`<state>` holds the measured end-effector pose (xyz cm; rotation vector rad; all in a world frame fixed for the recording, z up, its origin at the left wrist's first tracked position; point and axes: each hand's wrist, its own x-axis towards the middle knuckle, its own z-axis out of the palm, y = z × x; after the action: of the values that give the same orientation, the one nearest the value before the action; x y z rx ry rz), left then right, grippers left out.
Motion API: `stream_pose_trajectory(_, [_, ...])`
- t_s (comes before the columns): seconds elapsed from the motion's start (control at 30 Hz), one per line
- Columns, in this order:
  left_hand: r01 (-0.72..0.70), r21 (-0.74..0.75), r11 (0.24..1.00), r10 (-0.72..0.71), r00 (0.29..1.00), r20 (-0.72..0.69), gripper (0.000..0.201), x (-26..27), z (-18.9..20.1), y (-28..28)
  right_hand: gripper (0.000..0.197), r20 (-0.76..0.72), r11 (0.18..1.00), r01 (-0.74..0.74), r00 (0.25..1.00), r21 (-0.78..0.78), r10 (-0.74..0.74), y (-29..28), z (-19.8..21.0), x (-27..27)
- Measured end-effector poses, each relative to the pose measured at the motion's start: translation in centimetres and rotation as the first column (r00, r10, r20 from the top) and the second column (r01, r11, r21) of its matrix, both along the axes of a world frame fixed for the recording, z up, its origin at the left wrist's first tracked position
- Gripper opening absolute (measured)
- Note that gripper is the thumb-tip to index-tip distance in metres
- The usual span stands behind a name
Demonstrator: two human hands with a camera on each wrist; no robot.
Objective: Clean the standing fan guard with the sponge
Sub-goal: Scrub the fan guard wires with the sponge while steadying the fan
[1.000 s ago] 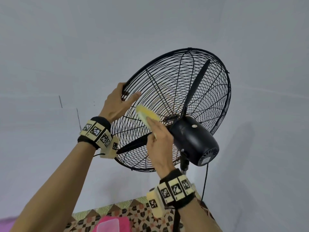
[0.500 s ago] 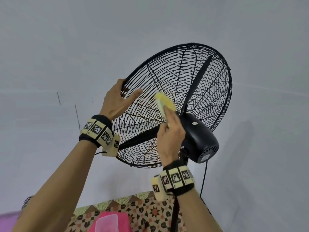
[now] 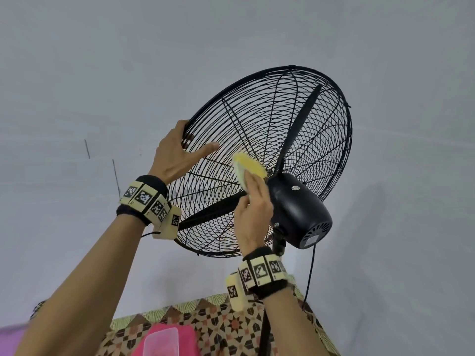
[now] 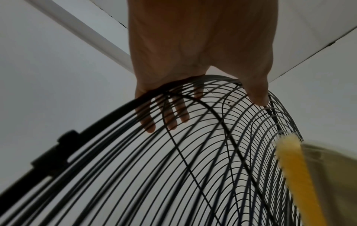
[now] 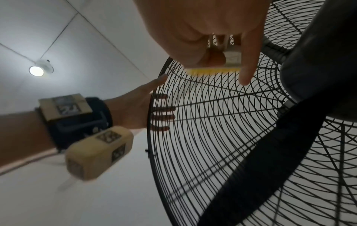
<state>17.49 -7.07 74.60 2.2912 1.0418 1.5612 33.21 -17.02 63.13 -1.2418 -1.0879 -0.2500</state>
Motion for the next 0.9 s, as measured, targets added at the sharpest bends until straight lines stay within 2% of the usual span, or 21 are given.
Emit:
stream_pose_trajectory(0.07, [0.0, -0.007, 1.0, 0.0, 1.0, 0.001, 0.093, -0.2, -0.1, 0.1, 0.057, 0.075, 0.994, -0.037, 0.996, -0.1, 0.045, -0.2, -1.2, -0.5])
stream_pose_trajectory(0.13, [0.007, -0.011, 1.0, -0.007, 1.0, 0.005, 0.089, -0.5, -0.1, 0.1, 0.055, 0.112, 0.989, -0.064, 0.991, -0.137, 0.079, -0.5, -2.4, -0.6])
stream_pose_trajectory(0.27, [0.017, -0.012, 1.0, -0.017, 1.0, 0.008, 0.086, -0.1, 0.0, -0.3, 0.055, -0.058, 0.999, 0.004, 0.998, 0.042, -0.001, -0.4, -0.5, 0.7])
stream_pose_trajectory(0.37, [0.008, -0.004, 1.0, -0.008, 1.0, 0.007, 0.091, 0.0, 0.0, -0.4, 0.059, -0.109, 0.998, 0.044, 0.993, 0.055, -0.038, 0.5, 1.2, 1.0])
stream_pose_trajectory(0.43, [0.01, -0.01, 1.0, -0.01, 1.0, 0.007, 0.092, -0.1, -0.1, -0.4, 0.059, -0.079, 1.0, -0.017, 0.997, -0.008, 0.016, 0.4, 0.6, 0.3])
stream_pose_trajectory(0.53, [0.014, -0.025, 1.0, -0.013, 1.0, 0.015, 0.094, -0.6, -0.2, -0.3, 0.057, 0.057, 0.984, -0.102, 0.992, -0.149, 0.111, -0.4, -1.8, -0.3])
stream_pose_trajectory(0.57, [0.016, -0.028, 0.999, -0.015, 1.0, 0.015, 0.095, -0.6, -0.2, -0.3, 0.056, 0.075, 0.983, -0.111, 0.989, -0.149, 0.123, -0.6, -2.3, 0.0])
stream_pose_trajectory(0.63, [0.02, -0.028, 0.999, -0.02, 1.0, 0.01, 0.094, -0.5, -0.1, -0.4, 0.055, -0.002, 0.994, -0.098, 0.995, -0.054, 0.098, -0.6, -1.8, 1.1])
stream_pose_trajectory(0.73, [0.028, -0.023, 0.999, -0.028, 1.0, 0.01, 0.094, 0.0, 0.0, -0.7, 0.056, -0.146, 0.998, 0.022, 0.989, 0.063, -0.013, 0.4, -0.2, 2.9])
stream_pose_trajectory(0.8, [0.027, -0.027, 0.999, -0.027, 0.999, 0.018, 0.094, 0.0, 0.1, -0.8, 0.058, -0.126, 0.998, 0.028, 0.992, 0.063, -0.02, 1.0, -0.1, 3.2])
stream_pose_trajectory(0.9, [0.03, -0.041, 0.999, -0.029, 0.999, 0.028, 0.096, -0.3, -0.1, -0.8, 0.055, 0.008, 0.997, -0.067, 0.998, -0.033, 0.067, 0.8, -2.2, 2.5])
